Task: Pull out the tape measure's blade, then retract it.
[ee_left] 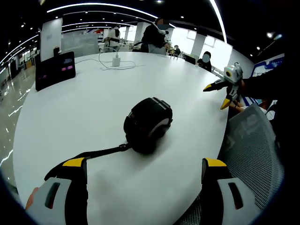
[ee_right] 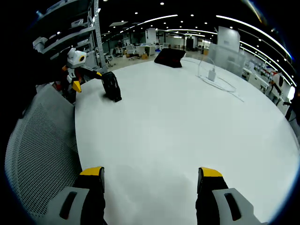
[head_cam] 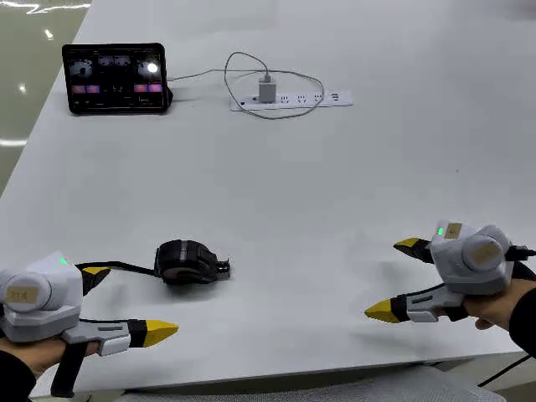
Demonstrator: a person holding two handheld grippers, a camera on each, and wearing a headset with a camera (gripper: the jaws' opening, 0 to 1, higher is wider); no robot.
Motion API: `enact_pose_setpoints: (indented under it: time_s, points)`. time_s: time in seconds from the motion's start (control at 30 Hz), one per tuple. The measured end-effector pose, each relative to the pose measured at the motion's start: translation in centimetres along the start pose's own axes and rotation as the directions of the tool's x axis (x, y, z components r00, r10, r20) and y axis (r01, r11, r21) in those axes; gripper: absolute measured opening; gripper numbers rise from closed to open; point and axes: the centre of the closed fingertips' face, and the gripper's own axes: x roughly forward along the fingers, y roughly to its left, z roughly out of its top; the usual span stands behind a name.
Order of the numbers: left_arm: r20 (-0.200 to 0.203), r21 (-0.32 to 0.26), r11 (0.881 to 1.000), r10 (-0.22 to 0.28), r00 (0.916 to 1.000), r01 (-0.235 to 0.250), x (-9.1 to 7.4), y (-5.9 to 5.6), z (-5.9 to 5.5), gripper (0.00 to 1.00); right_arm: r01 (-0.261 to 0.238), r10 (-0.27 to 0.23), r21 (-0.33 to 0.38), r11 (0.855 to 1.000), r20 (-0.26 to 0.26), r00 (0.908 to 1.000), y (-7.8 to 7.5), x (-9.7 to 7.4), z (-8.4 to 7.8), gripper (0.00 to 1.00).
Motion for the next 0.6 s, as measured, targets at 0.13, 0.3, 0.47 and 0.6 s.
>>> enact_pose_setpoints:
  time_s: [0.13,0.3,0.47,0.6]
  points:
    - [-0.009,0.005,1.0,-0.01,0.9999,0.01,-0.1,0.0,-0.3,0.99,0.027,-0.027,0.021,0.999,-0.002,0.9996,-1.0,-1.1,-0.8,0.86]
    - [-0.005,0.009,1.0,-0.013,0.9999,0.013,-0.6,0.2,-0.1,0.99,0.043,-0.043,0.016,0.999,0.0,0.9991,-1.8,-2.3,-1.5,0.93]
    - [-0.006,0.015,1.0,-0.002,1.0,0.002,-1.1,0.5,0.0,0.99,0.051,-0.05,0.025,0.998,-0.007,0.9987,-1.7,-3.0,-1.8,0.99]
    - [-0.012,0.025,1.0,0.003,0.9999,-0.002,-1.1,0.6,-0.2,0.99,0.051,-0.051,0.034,0.998,-0.002,0.9987,-1.6,-3.4,-1.7,0.99]
